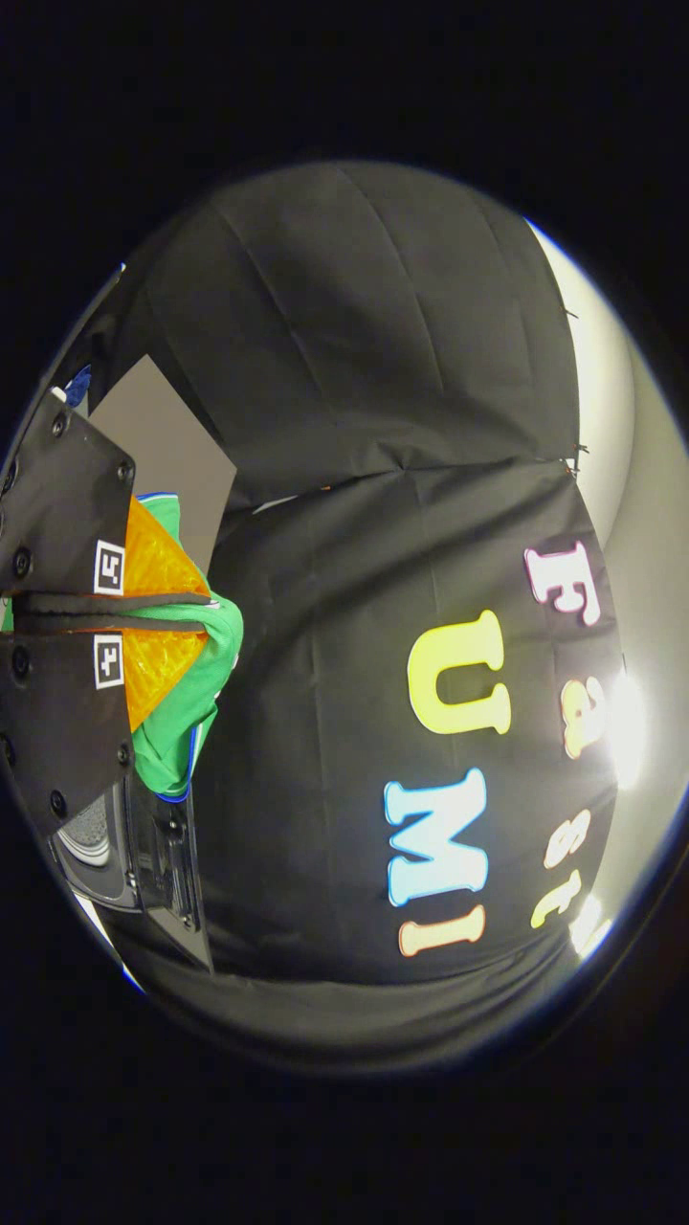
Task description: Put the clothes into the washing machine and then close the washing machine lid.
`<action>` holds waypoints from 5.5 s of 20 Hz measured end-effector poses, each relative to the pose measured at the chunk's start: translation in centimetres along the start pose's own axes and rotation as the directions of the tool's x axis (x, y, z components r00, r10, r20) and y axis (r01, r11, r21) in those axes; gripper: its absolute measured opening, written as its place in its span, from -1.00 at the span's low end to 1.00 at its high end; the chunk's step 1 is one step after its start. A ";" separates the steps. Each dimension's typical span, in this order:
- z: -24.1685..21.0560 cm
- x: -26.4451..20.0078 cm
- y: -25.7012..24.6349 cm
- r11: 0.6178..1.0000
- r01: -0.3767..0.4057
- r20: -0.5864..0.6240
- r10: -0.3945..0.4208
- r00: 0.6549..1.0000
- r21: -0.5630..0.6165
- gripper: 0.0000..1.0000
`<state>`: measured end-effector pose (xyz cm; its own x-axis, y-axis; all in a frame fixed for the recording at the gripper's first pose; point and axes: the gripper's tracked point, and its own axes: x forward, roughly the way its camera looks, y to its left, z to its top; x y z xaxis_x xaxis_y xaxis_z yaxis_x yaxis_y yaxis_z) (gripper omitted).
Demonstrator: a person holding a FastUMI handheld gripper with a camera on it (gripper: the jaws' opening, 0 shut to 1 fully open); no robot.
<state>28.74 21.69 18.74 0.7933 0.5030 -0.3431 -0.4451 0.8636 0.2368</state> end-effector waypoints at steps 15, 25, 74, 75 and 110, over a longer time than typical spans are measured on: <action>-0.5 -6.5 -15.4 0.984 0.160 0.013 -0.162 0.987 0.078 -0.97; -4.3 -5.8 -21.0 0.983 0.159 -0.052 -0.155 0.987 0.089 -0.98; -33.7 6.8 -28.6 0.956 0.288 -0.470 -0.228 0.853 0.058 -0.98; -33.9 6.6 -28.5 0.953 0.295 -0.474 -0.231 0.850 0.065 -0.97; -6.8 3.6 -25.6 0.973 0.232 0.049 -0.232 0.972 -0.007 0.96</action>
<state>40.15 1.59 5.25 0.8943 0.2867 -0.3437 -0.2514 0.9571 0.1441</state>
